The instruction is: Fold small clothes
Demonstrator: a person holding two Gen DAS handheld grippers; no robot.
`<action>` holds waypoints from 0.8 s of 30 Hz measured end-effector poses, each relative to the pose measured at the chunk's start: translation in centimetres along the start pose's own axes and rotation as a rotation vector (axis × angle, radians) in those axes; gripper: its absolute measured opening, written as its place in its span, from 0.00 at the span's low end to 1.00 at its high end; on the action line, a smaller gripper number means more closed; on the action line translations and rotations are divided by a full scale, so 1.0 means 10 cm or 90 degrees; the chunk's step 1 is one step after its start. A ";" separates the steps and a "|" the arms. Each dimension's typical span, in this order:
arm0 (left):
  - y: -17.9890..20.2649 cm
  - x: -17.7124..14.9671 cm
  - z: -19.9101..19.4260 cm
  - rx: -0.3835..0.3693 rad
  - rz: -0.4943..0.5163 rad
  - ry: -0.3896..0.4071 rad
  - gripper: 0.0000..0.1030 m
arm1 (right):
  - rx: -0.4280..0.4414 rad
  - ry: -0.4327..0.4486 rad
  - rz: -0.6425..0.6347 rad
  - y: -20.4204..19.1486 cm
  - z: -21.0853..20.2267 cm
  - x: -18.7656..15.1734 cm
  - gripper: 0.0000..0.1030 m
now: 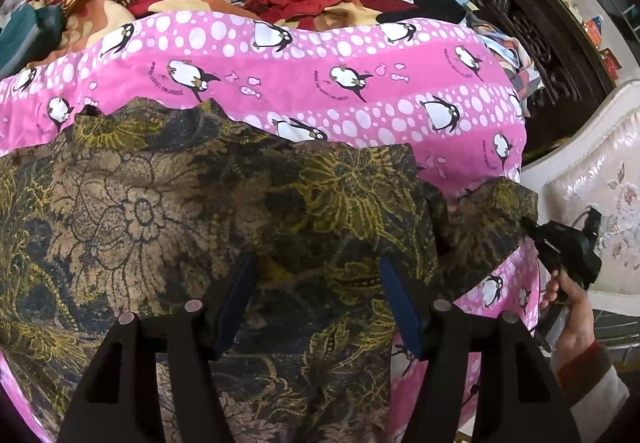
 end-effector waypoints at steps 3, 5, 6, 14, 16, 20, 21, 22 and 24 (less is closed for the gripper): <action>-0.09 -0.01 -0.07 -0.006 -0.015 0.000 0.61 | 0.063 0.039 0.006 -0.13 -0.34 -0.01 0.04; -0.22 -0.01 -0.16 -0.004 -0.024 0.007 0.61 | 0.099 0.062 -0.011 -0.31 -0.66 -0.04 0.04; -0.28 -0.01 -0.20 -0.002 -0.029 0.010 0.61 | 0.106 0.067 -0.023 -0.39 -0.75 -0.05 0.04; -1.10 -0.06 -0.67 0.005 -0.111 0.046 0.61 | 0.197 0.076 -0.155 -1.47 -1.42 -0.37 0.04; -1.34 -0.09 -0.80 0.007 -0.134 0.058 0.61 | 0.223 0.057 -0.203 -1.84 -1.43 -0.54 0.04; -1.79 -0.15 -1.03 0.011 -0.177 0.085 0.61 | 0.276 -0.004 -0.328 -2.68 -1.35 -1.07 0.04; -1.92 -0.17 -1.08 0.014 -0.190 0.092 0.62 | 0.288 -0.022 -0.364 -2.89 -1.32 -1.25 0.04; -1.99 -0.18 -1.11 0.017 -0.197 0.095 0.62 | 0.304 -0.051 -0.406 -3.14 -1.23 -1.52 0.04; -2.21 -0.23 -1.15 0.023 -0.216 0.103 0.63 | 0.325 -0.097 -0.460 -3.45 -1.06 -1.94 0.04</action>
Point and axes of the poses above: each gripper's, at about its wrist camera, not at the fingertips, and z roughly the way its jaws point, y to its right, x to its top, the point moved 1 cm from there along z, roughly the way its jaws point, and after that the axes turned 10 degrees about x, right-handed, at the moved point
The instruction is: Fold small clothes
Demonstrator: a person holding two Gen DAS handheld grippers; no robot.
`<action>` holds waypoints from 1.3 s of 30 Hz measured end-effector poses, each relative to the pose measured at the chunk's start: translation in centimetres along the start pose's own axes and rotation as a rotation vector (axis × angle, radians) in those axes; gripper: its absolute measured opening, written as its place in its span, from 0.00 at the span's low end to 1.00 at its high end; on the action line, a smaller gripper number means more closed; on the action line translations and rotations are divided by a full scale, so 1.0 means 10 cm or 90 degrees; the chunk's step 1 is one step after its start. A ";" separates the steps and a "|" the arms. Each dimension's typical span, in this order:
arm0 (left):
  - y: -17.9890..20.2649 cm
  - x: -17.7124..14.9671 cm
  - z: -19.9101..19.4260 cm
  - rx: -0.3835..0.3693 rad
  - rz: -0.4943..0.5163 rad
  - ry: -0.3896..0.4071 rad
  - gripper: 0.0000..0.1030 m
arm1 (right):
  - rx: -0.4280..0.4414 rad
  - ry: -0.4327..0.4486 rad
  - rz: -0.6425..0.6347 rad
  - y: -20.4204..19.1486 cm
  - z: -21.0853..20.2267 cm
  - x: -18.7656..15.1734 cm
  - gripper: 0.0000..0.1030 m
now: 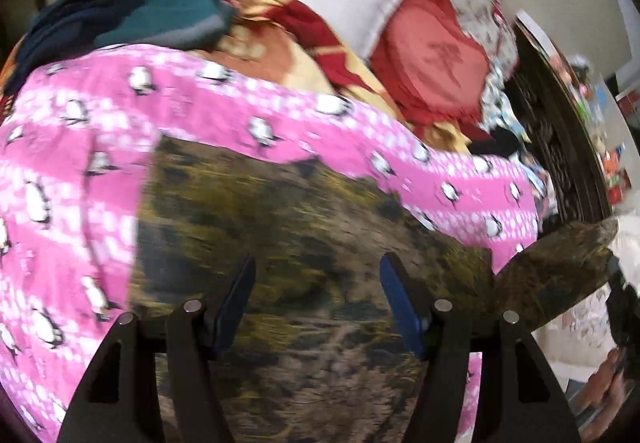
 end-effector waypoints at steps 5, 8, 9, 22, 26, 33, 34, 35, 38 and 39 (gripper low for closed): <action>-0.57 -0.03 0.03 0.024 -0.053 0.000 0.63 | 0.059 -0.134 -0.071 -0.74 1.37 -0.76 0.05; -0.78 -0.11 0.11 0.036 -0.066 -0.015 0.63 | 0.110 -0.279 -0.013 -0.77 1.99 -1.30 0.08; -0.80 -0.13 0.12 0.037 -0.064 -0.019 0.63 | 0.117 -0.313 0.007 -0.78 2.07 -1.45 0.09; -0.50 -0.17 0.41 -0.006 0.007 -0.019 0.77 | 0.025 -0.272 0.059 -0.16 1.34 -1.27 0.35; -0.25 -0.13 0.67 0.007 0.057 -0.036 0.77 | -0.009 -0.224 0.097 0.15 1.07 -1.16 0.35; 0.08 -0.15 0.72 -0.021 0.084 -0.048 0.07 | -0.081 -0.168 0.151 0.66 0.61 -0.95 0.39; 0.12 -0.12 0.60 -0.033 0.091 -0.036 0.07 | -0.086 -0.158 0.157 0.72 0.56 -0.90 0.39; 0.18 -0.06 0.40 -0.052 0.102 -0.014 0.07 | -0.090 -0.146 0.159 0.77 0.50 -0.84 0.39; 0.22 0.16 -0.31 -0.087 0.137 0.085 0.07 | -0.109 -0.123 0.150 0.88 0.41 -0.65 0.40; 0.21 0.21 -0.45 -0.088 0.138 0.101 0.07 | -0.114 -0.120 0.147 0.90 0.41 -0.60 0.42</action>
Point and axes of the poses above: each gripper's, at about its wrist camera, not at the fingertips, and z roughly the way its jaws point, y to its right, x to its top, the point moved 1 cm from there along z, roughly the way its jaws point, and after that the axes turned 10 degrees about x, right-handed, at the moved point
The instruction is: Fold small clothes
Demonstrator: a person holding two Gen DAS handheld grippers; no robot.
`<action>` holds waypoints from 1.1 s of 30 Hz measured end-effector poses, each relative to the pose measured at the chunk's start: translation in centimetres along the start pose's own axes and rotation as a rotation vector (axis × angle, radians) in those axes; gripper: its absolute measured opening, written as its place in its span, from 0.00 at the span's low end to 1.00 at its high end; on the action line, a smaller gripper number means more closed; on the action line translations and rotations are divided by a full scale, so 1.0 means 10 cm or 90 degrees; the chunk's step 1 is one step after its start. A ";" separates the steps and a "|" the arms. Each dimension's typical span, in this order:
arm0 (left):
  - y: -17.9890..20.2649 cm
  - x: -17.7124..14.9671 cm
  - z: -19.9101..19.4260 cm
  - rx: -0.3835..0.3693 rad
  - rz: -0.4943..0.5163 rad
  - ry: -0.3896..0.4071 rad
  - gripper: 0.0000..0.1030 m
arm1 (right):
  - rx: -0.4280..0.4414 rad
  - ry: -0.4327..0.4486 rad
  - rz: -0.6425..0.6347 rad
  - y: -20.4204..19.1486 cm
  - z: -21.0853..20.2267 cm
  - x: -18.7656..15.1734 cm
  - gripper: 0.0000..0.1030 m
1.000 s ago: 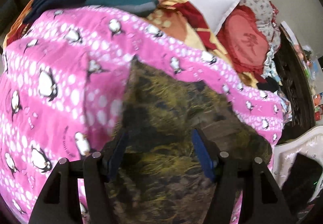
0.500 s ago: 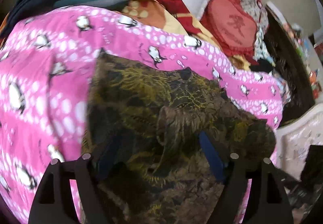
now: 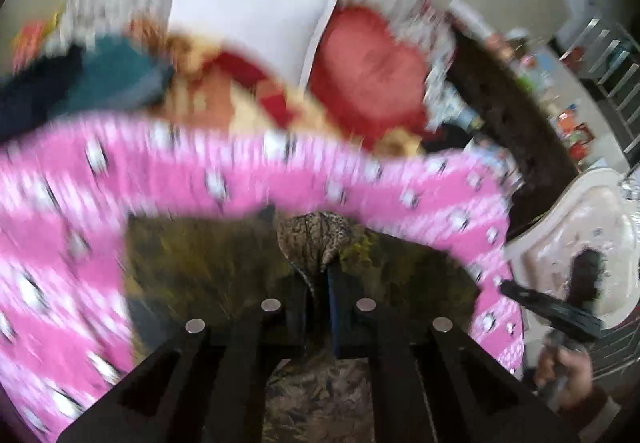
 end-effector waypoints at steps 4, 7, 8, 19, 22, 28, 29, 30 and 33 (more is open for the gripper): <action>-0.17 0.18 -0.55 0.002 0.003 0.026 0.07 | -0.020 -0.010 -0.008 0.05 0.09 0.25 0.43; -0.34 0.12 -0.64 0.033 -0.012 0.006 0.07 | -0.031 -0.029 -0.003 0.10 0.26 0.36 0.44; -0.38 0.10 -0.65 0.044 -0.014 0.004 0.07 | -0.030 -0.039 0.006 0.13 0.33 0.40 0.44; -0.46 0.04 -0.92 0.040 -0.026 0.021 0.07 | -0.027 -0.108 0.044 0.08 0.94 0.67 0.44; -0.44 0.03 -0.97 0.039 -0.026 0.028 0.07 | -0.029 -0.192 0.103 0.21 1.29 0.57 0.36; -0.60 0.08 -0.89 0.053 -0.043 0.029 0.07 | -0.007 -0.076 0.074 0.11 0.92 0.69 0.10; -0.67 0.10 -0.78 0.063 -0.049 0.026 0.07 | -0.020 -0.069 0.057 0.09 0.90 0.74 0.09; -0.72 0.10 -0.67 0.075 -0.054 0.022 0.07 | -0.035 -0.070 0.041 0.08 0.94 0.77 0.09; -1.03 0.03 -0.04 0.125 -0.100 -0.040 0.07 | -0.062 -0.039 0.047 0.22 1.03 0.88 0.10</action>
Point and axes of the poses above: each gripper's, at about its wrist camera, not at the fingertips, and z roughly the way its jaws point, y to its right, x to its top, the point moved 1 cm from there along z, roughly the way its jaws point, and after that the axes turned 10 degrees about x, right-handed, at the moved point
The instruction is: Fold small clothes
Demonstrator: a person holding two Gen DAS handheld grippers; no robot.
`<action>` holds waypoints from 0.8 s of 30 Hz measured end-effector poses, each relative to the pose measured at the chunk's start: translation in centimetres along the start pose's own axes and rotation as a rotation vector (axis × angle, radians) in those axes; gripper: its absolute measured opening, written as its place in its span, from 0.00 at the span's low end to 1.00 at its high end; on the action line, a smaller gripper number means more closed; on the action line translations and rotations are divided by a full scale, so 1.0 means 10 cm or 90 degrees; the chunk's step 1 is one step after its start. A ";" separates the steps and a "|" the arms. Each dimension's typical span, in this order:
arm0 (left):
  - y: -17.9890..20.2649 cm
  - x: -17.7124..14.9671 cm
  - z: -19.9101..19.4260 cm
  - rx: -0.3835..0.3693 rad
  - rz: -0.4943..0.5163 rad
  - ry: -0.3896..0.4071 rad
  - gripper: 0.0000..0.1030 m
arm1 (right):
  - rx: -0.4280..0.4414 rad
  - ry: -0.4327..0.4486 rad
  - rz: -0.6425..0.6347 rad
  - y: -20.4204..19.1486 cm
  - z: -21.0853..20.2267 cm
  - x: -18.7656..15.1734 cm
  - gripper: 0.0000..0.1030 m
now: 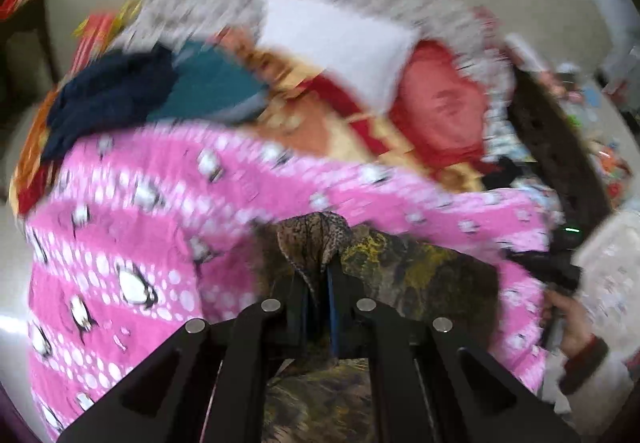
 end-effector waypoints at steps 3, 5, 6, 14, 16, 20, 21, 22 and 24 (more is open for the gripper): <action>-0.16 -0.10 0.47 0.015 -0.045 -0.065 0.07 | 0.017 0.027 0.062 0.22 -0.12 0.13 0.12; -0.16 -0.16 0.57 0.023 -0.041 -0.067 0.07 | 0.053 0.019 0.060 0.18 -0.25 0.09 0.14; -0.15 -0.17 0.56 0.020 -0.038 -0.064 0.07 | 0.051 -0.004 0.041 0.14 -0.25 0.05 0.19; -0.15 -0.11 0.50 0.025 -0.035 -0.071 0.07 | 0.072 -0.115 0.041 0.05 0.32 -0.28 0.07; -0.17 -0.07 0.45 0.018 -0.036 -0.069 0.07 | 0.069 -0.069 0.025 -0.01 0.21 -0.25 0.07; -0.20 -0.03 0.58 0.029 -0.051 -0.080 0.08 | 0.028 -0.012 -0.033 -0.11 0.04 -0.14 0.05; -0.19 -0.03 0.68 0.037 -0.052 -0.094 0.08 | 0.024 -0.020 -0.031 -0.10 0.09 -0.12 0.05; -0.18 -0.04 0.80 0.049 -0.051 -0.110 0.08 | 0.017 -0.032 -0.026 -0.05 0.20 -0.12 0.05; -0.19 -0.06 1.00 0.080 -0.053 -0.132 0.09 | 0.007 -0.043 -0.027 -0.02 0.33 -0.11 0.06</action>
Point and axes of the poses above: each gripper's, at about its wrist camera, not at the fingertips, and z roughly the way its jaws point, y to its right, x to its top, the point moved 1 cm from there along z, roughly the way its jaws point, and after that the axes turned 10 degrees about x, right-handed, at the moved point
